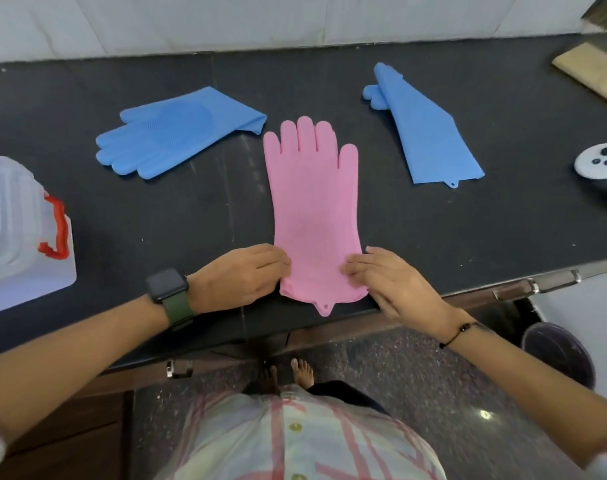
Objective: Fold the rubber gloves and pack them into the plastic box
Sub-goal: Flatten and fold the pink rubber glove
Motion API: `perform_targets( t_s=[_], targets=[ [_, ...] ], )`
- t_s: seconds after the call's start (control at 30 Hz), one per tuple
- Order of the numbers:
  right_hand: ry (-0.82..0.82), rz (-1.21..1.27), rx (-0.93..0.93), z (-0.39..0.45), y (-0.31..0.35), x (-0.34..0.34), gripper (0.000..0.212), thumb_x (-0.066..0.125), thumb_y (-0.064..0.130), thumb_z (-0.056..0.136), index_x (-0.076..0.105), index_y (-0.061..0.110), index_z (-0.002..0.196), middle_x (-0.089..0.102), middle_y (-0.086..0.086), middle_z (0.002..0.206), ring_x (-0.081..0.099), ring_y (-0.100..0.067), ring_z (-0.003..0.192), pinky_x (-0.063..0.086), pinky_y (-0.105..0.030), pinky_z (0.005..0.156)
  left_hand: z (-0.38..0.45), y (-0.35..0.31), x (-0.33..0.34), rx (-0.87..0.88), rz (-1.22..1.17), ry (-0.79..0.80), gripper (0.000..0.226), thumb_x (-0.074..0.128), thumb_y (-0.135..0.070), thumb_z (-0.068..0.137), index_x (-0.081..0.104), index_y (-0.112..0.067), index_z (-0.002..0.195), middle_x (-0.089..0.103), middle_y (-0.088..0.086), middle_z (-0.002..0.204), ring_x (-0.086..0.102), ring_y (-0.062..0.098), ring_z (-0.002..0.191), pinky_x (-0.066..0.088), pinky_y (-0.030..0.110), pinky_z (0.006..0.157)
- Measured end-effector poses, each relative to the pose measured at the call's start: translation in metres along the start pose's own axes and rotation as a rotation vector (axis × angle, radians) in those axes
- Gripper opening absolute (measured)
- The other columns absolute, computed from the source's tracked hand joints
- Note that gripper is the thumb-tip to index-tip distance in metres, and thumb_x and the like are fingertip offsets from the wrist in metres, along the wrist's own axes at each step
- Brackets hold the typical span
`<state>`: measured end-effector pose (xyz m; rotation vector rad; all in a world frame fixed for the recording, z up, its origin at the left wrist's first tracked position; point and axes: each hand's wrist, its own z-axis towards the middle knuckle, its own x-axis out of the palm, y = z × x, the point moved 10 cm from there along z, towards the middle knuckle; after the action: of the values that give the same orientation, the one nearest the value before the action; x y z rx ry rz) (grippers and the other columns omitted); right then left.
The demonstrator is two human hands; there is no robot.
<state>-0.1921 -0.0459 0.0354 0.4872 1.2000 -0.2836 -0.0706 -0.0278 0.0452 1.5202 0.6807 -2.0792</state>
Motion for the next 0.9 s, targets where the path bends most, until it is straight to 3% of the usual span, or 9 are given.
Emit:
perform_targets(
  t_s=[0.1,0.17,0.23,0.3,0.43,0.53,0.63,0.77,0.9],
  targets=[
    [-0.072,0.284,0.256,0.007,-0.024,-0.011,0.029,0.038,-0.002,0.087,0.066,0.000,0.092,0.071,-0.015,0.096,0.069,-0.030,0.091,0.045,-0.039,0.100,-0.006,0.035,-0.002,-0.365,-0.318,-0.070,0.036,0.038,-0.021,0.089,0.065,0.002,0.092,0.070,0.014,0.083,0.067,0.026,0.071,0.051,0.036,0.070],
    [-0.152,0.471,0.423,0.016,-0.044,-0.020,0.021,0.041,-0.001,0.091,0.062,0.002,0.093,0.067,-0.018,0.083,0.064,-0.034,0.073,0.049,-0.034,0.075,-0.010,0.057,-0.002,-0.570,-0.494,-0.153,0.023,0.039,-0.018,0.094,0.054,0.000,0.089,0.060,0.011,0.070,0.054,0.024,0.053,0.045,0.031,0.052],
    [-0.229,0.561,0.535,0.031,-0.062,-0.028,0.017,0.041,0.006,0.097,0.056,0.008,0.090,0.058,-0.024,0.075,0.052,-0.035,0.063,0.041,-0.036,0.059,-0.008,0.075,-0.003,-0.717,-0.591,-0.231,0.018,0.035,-0.012,0.098,0.047,0.000,0.093,0.061,0.019,0.075,0.056,0.032,0.056,0.048,0.033,0.051],
    [-0.274,0.589,0.617,0.049,-0.078,-0.030,0.018,0.039,0.010,0.098,0.053,0.008,0.088,0.053,-0.028,0.077,0.043,-0.029,0.063,0.035,-0.030,0.057,-0.005,0.093,0.000,-0.858,-0.703,-0.275,0.022,0.031,-0.016,0.099,0.045,0.001,0.100,0.063,0.023,0.091,0.065,0.031,0.072,0.058,0.039,0.059],
    [-0.192,0.523,0.781,0.069,-0.109,-0.008,0.020,0.037,0.007,0.095,0.056,0.000,0.099,0.052,-0.018,0.076,0.043,-0.019,0.066,0.031,-0.018,0.051,-0.009,0.125,0.027,-1.204,-0.942,-0.256,0.018,0.034,-0.020,0.096,0.047,-0.009,0.088,0.062,0.007,0.094,0.064,0.016,0.070,0.053,0.019,0.046],
    [-0.175,0.414,0.827,0.073,-0.118,0.002,0.023,0.041,0.002,0.090,0.055,-0.002,0.107,0.048,-0.010,0.065,0.043,-0.021,0.060,0.033,-0.028,0.054,-0.015,0.134,0.042,-1.356,-1.016,-0.227,0.014,0.041,-0.017,0.093,0.052,-0.011,0.087,0.062,0.007,0.091,0.063,0.017,0.067,0.049,0.016,0.039],
    [-0.142,0.219,0.821,0.073,-0.118,0.005,0.024,0.044,0.003,0.086,0.052,0.002,0.108,0.043,-0.003,0.056,0.046,-0.026,0.057,0.039,-0.034,0.055,-0.013,0.136,0.037,-1.319,-0.869,-0.223,0.005,0.047,-0.016,0.091,0.048,-0.011,0.092,0.062,0.008,0.088,0.063,0.017,0.063,0.051,0.022,0.041],
    [-0.084,0.051,0.760,0.070,-0.114,0.004,0.029,0.048,0.011,0.086,0.044,0.008,0.114,0.056,-0.010,0.072,0.053,-0.029,0.058,0.040,-0.033,0.051,-0.004,0.129,0.009,-1.132,-0.310,-0.176,0.026,0.052,-0.017,0.088,0.040,-0.013,0.111,0.059,0.008,0.089,0.060,0.025,0.065,0.053,0.039,0.060],
    [-0.090,-0.155,0.303,0.081,-0.081,-0.014,0.028,0.055,0.007,0.086,0.057,0.002,0.113,0.063,-0.017,0.103,0.060,-0.035,0.087,0.053,-0.037,0.065,0.026,0.096,-0.014,-0.555,0.096,-0.141,0.029,0.056,0.001,0.083,0.057,-0.002,0.112,0.059,0.021,0.115,0.061,0.037,0.094,0.053,0.047,0.080]
  ],
)
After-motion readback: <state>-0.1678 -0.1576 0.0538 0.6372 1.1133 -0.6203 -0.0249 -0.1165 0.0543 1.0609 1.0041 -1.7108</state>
